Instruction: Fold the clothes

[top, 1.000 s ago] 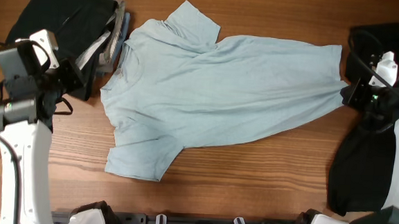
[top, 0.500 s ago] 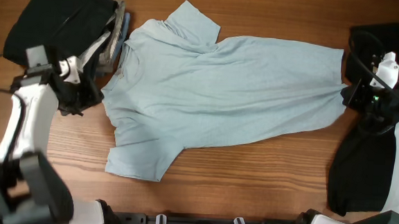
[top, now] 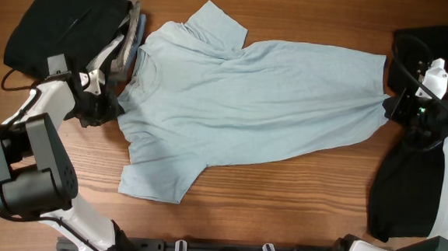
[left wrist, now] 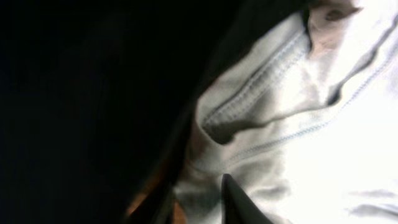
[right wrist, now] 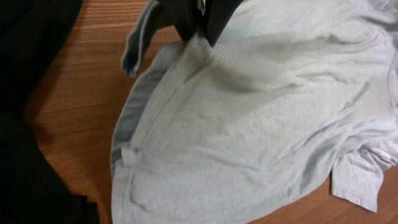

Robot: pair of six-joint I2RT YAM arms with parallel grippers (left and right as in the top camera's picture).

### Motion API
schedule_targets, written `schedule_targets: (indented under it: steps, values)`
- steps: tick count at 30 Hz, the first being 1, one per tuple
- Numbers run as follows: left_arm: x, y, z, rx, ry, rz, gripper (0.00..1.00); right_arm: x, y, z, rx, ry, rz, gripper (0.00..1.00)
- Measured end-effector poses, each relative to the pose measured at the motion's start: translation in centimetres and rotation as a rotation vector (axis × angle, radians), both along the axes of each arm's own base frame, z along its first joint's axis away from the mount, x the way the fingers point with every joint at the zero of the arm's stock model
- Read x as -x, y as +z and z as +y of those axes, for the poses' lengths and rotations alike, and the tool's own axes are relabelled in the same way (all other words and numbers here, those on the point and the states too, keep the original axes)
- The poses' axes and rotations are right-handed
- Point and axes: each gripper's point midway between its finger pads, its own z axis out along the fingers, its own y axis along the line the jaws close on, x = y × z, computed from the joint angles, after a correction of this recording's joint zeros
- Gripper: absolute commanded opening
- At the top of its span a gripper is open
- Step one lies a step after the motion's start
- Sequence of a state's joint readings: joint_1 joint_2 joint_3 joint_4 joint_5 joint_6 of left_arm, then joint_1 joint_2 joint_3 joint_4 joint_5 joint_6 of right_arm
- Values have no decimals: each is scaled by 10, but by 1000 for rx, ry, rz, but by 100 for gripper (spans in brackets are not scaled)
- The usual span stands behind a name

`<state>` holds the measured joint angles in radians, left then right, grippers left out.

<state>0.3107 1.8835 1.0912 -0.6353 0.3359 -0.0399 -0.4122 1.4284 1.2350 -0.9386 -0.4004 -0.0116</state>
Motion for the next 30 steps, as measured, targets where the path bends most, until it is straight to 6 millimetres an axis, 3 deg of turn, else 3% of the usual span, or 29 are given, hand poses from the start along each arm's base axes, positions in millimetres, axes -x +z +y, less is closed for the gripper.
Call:
schedule_targets:
  steps: [1,11,14,25,30]
  values:
    - [-1,-1,0,-1,-2,-2,4,0,0,0,0,-1,1,4]
    - [7,-1,-10,57,-10,30,4,1,-1,0,-6,-7,9,4]
    - [7,9,-12,63,-11,13,4,1,-1,0,-6,-7,9,4]
    - [-11,108,-9,-9,-15,-265,4,1,0,0,-5,-7,6,4]
    - [-13,173,1,-58,56,-453,4,-1,0,-1,-7,-17,0,4]
